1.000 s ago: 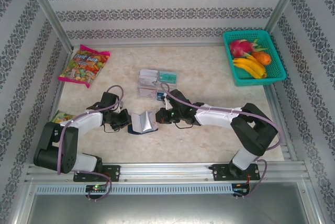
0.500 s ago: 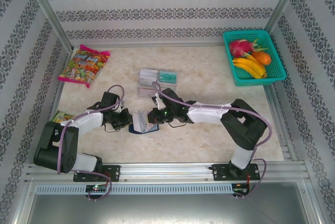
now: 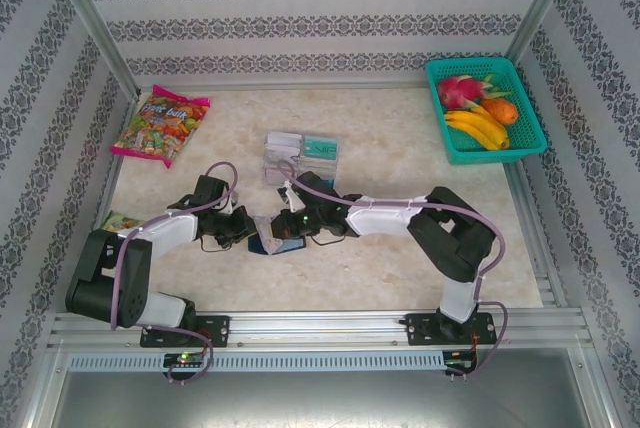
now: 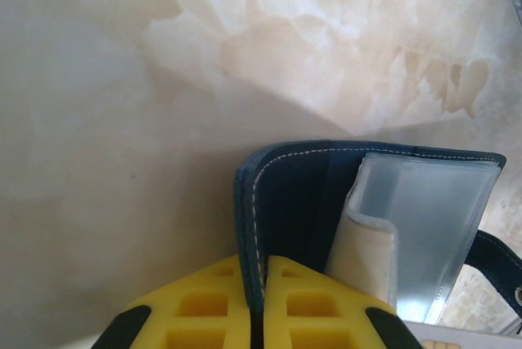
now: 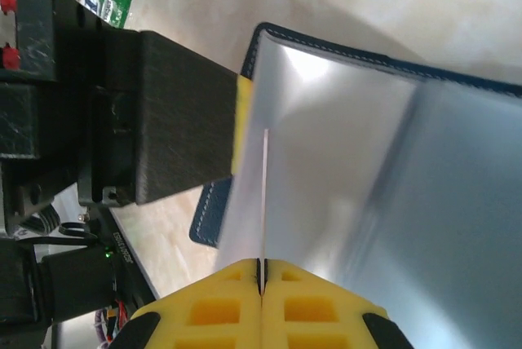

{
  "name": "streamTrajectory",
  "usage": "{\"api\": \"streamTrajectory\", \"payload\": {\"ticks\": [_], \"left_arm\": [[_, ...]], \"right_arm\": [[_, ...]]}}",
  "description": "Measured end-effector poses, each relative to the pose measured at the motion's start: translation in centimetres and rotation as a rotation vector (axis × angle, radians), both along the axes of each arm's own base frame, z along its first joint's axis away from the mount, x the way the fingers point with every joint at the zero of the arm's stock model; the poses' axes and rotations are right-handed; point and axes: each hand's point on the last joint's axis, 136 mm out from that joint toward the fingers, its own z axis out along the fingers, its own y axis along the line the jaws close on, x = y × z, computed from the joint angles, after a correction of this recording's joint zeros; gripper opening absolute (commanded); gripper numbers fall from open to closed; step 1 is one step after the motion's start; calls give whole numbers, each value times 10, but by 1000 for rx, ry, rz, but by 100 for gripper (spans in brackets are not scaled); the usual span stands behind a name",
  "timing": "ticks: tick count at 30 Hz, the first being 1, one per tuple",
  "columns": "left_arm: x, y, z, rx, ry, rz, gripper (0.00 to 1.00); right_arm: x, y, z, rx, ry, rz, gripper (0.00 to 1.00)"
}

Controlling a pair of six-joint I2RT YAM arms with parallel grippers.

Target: Put the credit cards into the card holder

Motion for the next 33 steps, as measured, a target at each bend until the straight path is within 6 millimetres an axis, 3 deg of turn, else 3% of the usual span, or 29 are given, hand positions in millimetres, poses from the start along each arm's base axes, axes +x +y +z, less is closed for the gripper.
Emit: {"api": "streamTrajectory", "payload": {"ticks": [3, 6, 13, 19, 21, 29, 33], "left_arm": [[-3, 2, -2, 8, 17, 3, 45], [-3, 0, 4, 15, 11, -12, 59], [-1, 3, 19, 42, 18, -20, 64], [-1, 3, 25, 43, 17, -18, 57], [-1, 4, 25, 44, 20, -18, 49], [-20, 8, -1, 62, 96, -19, 38], [-22, 11, -7, 76, 119, -10, 18]], "right_arm": [[2, -1, -11, -26, 5, -10, 0], [3, -5, -22, -55, 6, -23, 0], [1, -10, -31, -80, 10, -33, 0], [1, -11, -32, -92, -2, -35, 0], [2, -11, -32, -93, -4, -36, 0], [3, -12, -32, -93, -8, -41, 0], [4, -18, -28, -92, -16, -56, 0]]}}
